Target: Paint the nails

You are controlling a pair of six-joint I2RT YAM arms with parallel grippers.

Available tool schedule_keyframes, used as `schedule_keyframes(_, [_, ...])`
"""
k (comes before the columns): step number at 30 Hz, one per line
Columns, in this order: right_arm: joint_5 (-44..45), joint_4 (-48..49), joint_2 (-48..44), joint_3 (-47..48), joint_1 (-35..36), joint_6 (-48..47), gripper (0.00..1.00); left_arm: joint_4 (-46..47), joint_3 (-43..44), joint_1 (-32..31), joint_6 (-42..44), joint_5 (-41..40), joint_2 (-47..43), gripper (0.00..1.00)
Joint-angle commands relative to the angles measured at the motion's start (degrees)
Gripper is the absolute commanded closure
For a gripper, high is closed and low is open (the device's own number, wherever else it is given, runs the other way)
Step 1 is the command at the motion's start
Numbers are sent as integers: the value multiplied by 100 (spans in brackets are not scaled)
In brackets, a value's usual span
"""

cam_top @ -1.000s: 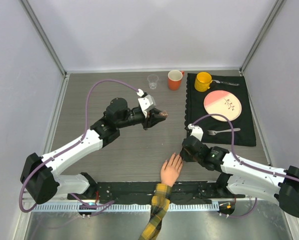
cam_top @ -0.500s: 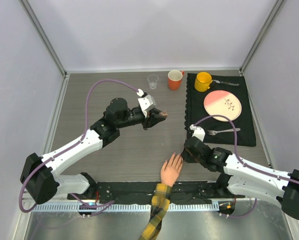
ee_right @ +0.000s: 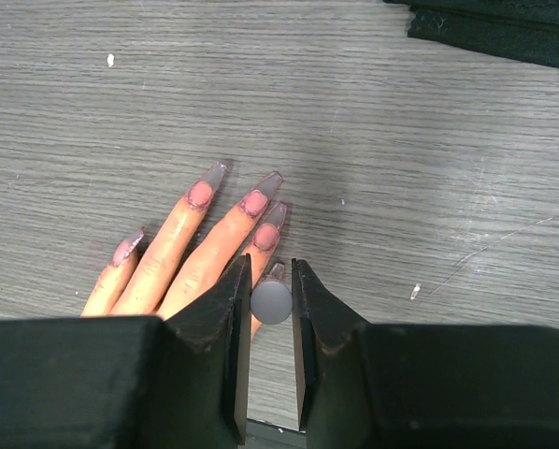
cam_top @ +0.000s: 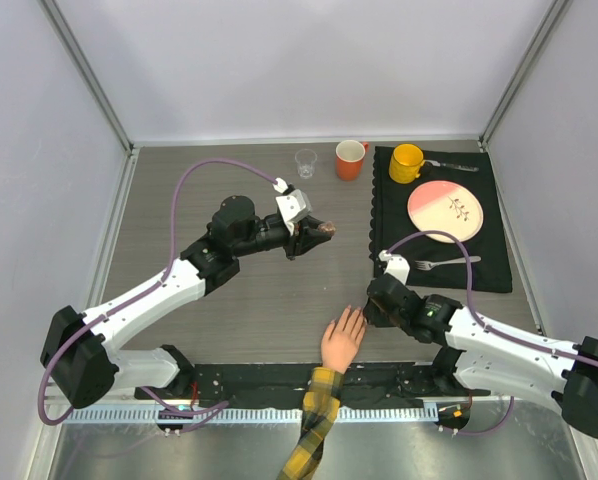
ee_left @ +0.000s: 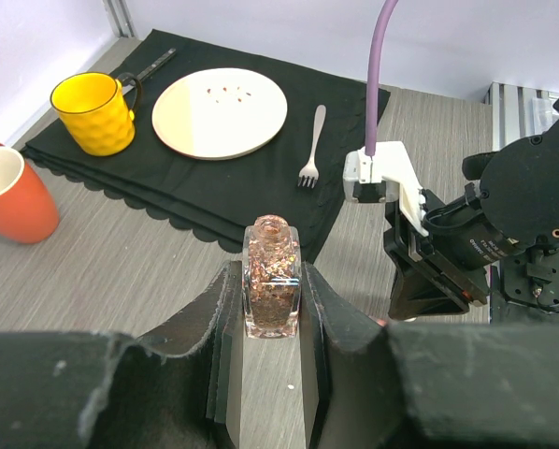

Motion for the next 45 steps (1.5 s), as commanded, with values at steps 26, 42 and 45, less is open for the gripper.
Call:
schedule_keyframes(26, [417, 417, 305, 186, -41, -56, 99, 196, 126, -22, 83, 38, -249, 100])
schedule_keyframes(42, [234, 452, 375, 177, -147, -206, 99, 179, 117, -13, 92, 21, -293, 100])
schedule_keyframes(45, [93, 417, 270, 125, -147, -180, 99, 179, 117, -13, 101, 21, -328, 100])
